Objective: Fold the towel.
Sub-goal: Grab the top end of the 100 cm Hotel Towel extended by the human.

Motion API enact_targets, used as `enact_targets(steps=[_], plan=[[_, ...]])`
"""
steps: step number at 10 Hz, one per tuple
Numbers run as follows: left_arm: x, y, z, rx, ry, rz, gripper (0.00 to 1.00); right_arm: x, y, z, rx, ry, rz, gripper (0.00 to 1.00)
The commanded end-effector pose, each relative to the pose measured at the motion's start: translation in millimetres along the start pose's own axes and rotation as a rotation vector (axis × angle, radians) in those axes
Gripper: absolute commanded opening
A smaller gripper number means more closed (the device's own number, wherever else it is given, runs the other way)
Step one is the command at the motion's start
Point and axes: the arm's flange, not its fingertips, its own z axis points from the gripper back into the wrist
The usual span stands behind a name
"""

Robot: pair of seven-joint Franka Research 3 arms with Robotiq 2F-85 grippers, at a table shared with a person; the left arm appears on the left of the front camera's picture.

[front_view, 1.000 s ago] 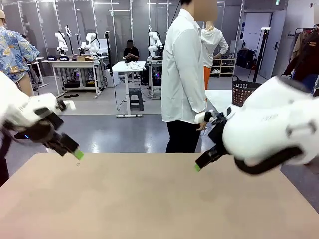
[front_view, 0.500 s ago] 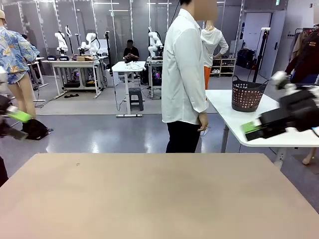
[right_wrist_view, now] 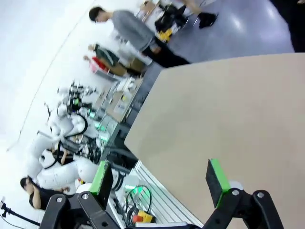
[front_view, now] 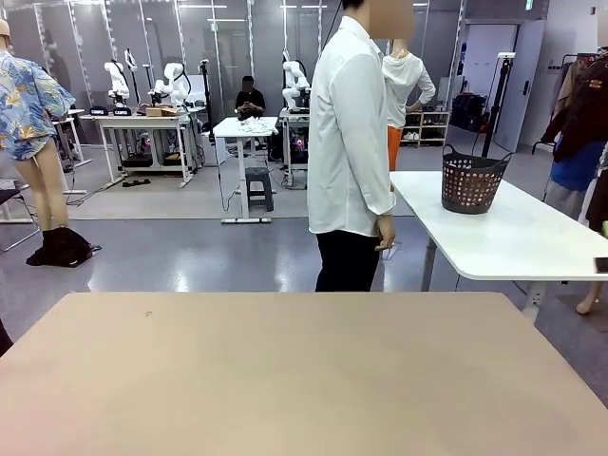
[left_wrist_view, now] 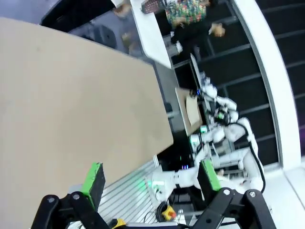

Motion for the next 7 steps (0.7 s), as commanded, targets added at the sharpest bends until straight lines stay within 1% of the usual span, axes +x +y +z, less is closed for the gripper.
enact_targets(steps=[1, 2, 3, 4, 5, 7], plan=[[-2.4, 5.9, 8.3, 0.012, -0.046, 0.013, 1.0, -6.5, 1.3, 13.3, 0.007, -0.088, 0.029, 1.0], [-4.1, 6.1, 5.7, 0.009, -0.049, 0.013, 1.0, -8.0, 2.8, 17.3, -0.002, -0.098, 0.042, 1.0], [-0.1, 6.0, 10.4, 0.02, -0.083, 0.021, 1.0, -8.4, 6.2, 17.4, -0.008, -0.107, 0.054, 1.0], [3.7, 5.5, 15.8, 0.014, -0.099, -0.043, 1.0, -6.3, 3.4, 18.7, -0.063, -0.171, 0.034, 1.0], [-5.8, 8.3, 19.8, 0.031, -0.066, 0.038, 1.0, -6.0, 3.8, 28.6, -0.016, -0.097, 0.011, 1.0], [-5.8, 8.3, 19.8, 0.031, -0.066, 0.038, 1.0, -6.0, 3.8, 28.6, -0.016, -0.097, 0.011, 1.0]])
